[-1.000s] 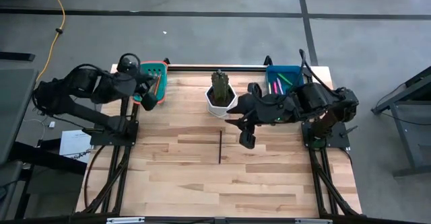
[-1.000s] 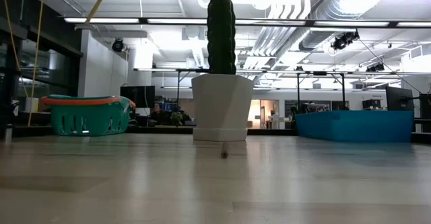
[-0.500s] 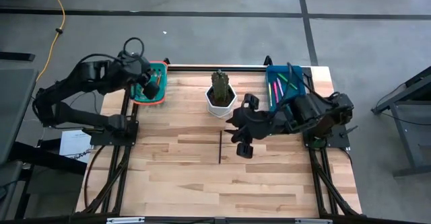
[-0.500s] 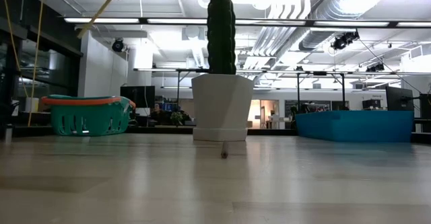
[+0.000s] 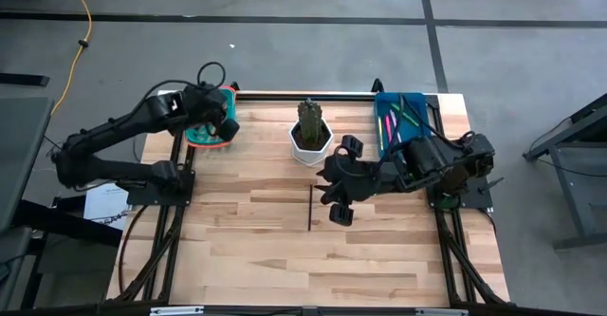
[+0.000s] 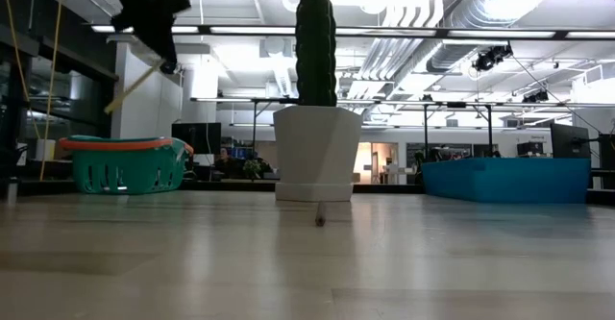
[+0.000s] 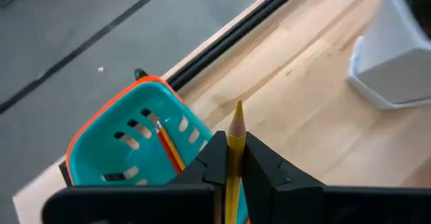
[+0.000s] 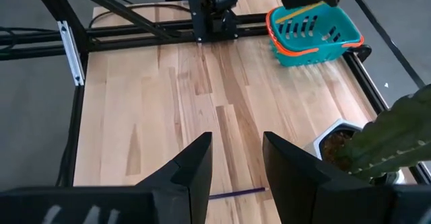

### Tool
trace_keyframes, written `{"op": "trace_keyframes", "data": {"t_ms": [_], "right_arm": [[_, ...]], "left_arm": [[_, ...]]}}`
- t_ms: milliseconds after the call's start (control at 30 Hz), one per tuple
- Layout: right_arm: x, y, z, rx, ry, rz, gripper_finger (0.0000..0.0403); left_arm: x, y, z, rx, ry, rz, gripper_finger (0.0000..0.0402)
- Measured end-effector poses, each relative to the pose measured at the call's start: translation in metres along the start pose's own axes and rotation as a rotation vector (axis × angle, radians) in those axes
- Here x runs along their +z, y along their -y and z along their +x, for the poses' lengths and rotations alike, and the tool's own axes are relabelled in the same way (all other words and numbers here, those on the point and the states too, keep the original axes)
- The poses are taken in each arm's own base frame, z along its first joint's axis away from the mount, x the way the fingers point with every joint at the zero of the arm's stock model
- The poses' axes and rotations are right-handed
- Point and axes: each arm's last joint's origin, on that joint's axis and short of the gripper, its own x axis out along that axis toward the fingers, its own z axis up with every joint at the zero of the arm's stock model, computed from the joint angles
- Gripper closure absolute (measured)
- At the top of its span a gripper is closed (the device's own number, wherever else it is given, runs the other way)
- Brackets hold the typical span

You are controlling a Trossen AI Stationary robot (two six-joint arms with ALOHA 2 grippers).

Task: Sort pens & pencils
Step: Put the yellow pencil into the green bin

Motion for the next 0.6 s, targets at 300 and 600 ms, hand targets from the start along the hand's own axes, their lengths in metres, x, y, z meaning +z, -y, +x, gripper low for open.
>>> {"op": "trace_keyframes", "data": {"t_ms": [300, 600], "right_arm": [[-0.002, -0.002, -0.001, 0.002, -0.013, 0.03, 0.0279], [-0.003, -0.002, -0.001, -0.003, -0.025, 0.046, 0.0279]], "left_arm": [[-0.014, -0.014, 0.038, 0.022, -0.045, -0.096, 0.0374], [-0.013, -0.031, 0.046, 0.086, -0.024, -0.098, 0.0377]]}}
